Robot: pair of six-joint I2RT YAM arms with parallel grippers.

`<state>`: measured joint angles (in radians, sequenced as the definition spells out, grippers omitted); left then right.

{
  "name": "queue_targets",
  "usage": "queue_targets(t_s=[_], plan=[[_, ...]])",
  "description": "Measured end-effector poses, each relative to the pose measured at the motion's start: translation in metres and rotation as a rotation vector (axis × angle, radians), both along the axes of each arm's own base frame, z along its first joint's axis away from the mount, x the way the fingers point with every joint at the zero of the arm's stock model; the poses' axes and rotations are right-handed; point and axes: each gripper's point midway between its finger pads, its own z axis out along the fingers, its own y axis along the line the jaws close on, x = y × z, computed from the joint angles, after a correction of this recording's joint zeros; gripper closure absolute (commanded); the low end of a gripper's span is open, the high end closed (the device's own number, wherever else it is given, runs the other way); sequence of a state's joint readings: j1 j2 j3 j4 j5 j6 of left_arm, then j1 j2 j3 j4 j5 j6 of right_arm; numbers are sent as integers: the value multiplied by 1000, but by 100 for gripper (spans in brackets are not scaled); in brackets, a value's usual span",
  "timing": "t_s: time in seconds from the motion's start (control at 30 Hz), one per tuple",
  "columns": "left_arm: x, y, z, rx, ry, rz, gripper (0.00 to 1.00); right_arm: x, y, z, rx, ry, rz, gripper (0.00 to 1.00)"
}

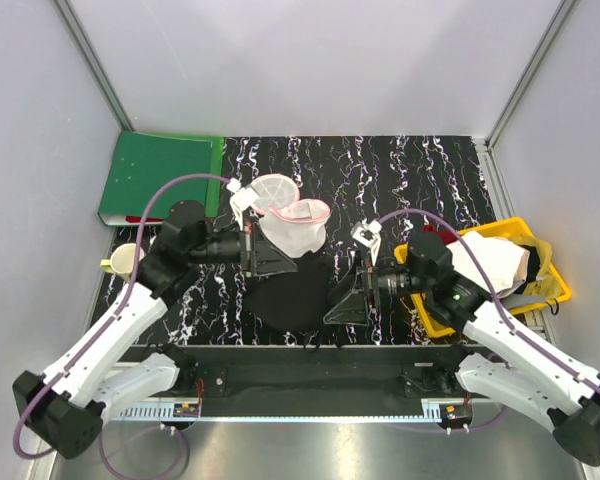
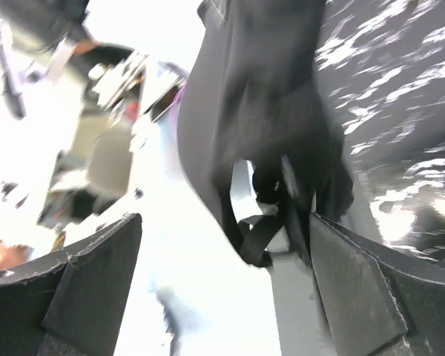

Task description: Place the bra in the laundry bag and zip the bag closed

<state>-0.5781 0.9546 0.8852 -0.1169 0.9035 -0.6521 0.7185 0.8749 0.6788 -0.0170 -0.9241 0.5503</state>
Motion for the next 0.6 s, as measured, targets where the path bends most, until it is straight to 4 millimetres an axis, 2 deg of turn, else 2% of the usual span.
queue_targets(t_s=[0.1,0.23,0.3,0.4,0.6], plan=[[10,19,-7,26,11,73,100,13,-6,-1,-24,-29,-124,0],[18,39,-17,81,14,147,100,30,-18,-23,-134,-4,-278,0],[22,46,-17,115,9,188,100,32,-22,-34,-185,22,-308,0],[25,50,-5,132,-31,222,100,28,-24,-41,-227,68,-299,0],[31,53,29,114,-107,261,100,21,-6,-46,-224,179,-212,0]])
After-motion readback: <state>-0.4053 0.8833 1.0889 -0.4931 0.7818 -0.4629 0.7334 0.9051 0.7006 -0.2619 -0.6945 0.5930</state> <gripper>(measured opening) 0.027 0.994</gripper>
